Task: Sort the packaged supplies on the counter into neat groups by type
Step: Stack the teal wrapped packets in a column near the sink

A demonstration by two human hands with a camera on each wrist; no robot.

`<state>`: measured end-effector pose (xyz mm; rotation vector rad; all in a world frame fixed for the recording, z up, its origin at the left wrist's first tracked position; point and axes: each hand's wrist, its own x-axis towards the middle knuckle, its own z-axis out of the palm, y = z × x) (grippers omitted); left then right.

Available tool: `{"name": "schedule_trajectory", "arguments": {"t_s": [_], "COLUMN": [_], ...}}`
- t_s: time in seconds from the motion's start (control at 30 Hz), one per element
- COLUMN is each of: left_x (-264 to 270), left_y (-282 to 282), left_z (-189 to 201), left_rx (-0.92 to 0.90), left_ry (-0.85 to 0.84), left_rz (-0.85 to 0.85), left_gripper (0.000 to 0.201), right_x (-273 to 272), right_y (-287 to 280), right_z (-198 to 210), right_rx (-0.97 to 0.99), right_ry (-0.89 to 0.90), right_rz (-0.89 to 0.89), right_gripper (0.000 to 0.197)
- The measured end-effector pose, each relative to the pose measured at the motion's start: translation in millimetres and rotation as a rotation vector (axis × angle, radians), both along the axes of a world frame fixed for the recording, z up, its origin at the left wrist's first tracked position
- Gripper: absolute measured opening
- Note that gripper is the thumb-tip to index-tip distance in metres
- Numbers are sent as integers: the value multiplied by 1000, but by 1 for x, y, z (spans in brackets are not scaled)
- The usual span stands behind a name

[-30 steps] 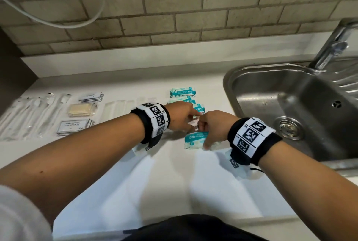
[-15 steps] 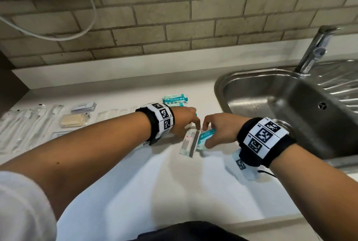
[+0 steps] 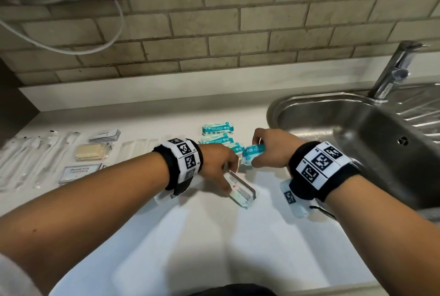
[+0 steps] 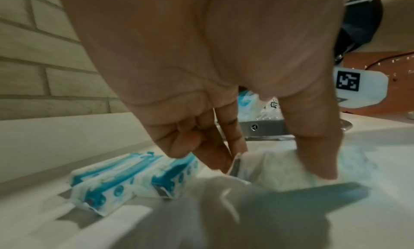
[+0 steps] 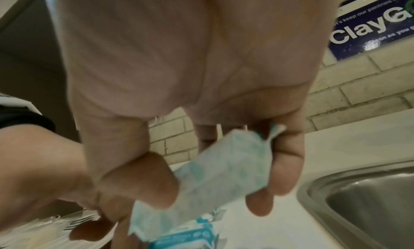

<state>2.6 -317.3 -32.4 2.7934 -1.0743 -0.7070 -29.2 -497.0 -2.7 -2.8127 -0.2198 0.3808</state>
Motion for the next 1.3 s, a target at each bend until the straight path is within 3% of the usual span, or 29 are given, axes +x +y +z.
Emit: {"name": "schedule_trajectory", "arguments": {"t_s": [0.13,0.23,0.33,0.4,0.53,0.8,0.9,1.03,1.2,1.3], "left_x": [13,20,19,17,9,-7,-7,-12,-24,-26], "left_y": [16,27,32,33,32,35,42,47,48,48], "left_z": [21,31,35,32,20,-7,-9,-12,-15,-16], "left_rx": [-168,-439,-581,-638,-609,-691,-744,-809,-809,-802], "left_ry": [39,163,208,210,172,139,108,180,276,316], "left_rz": [164,378,494,551,681,854,898,951,937,904], "left_gripper": [32,36,19,27,58,58,54,33,22,21], "right_x": [5,9,12,14,14,6,2,-3,-12,-16], "right_y": [12,23,29,31,29,23,25,29,31,34], "right_z": [6,5,3,2,-4,-18,-21,-27,-32,-35], "right_rx": [74,168,301,373,468,615,629,673,763,783], "right_ry": [-61,-89,-106,-120,-99,-13,1,11,43,86], "right_rz": [-79,-128,-199,-243,-275,-298,-294,-375,-408,-427], "right_gripper": [47,49,49,50,47,47,40,33,50,32]}}
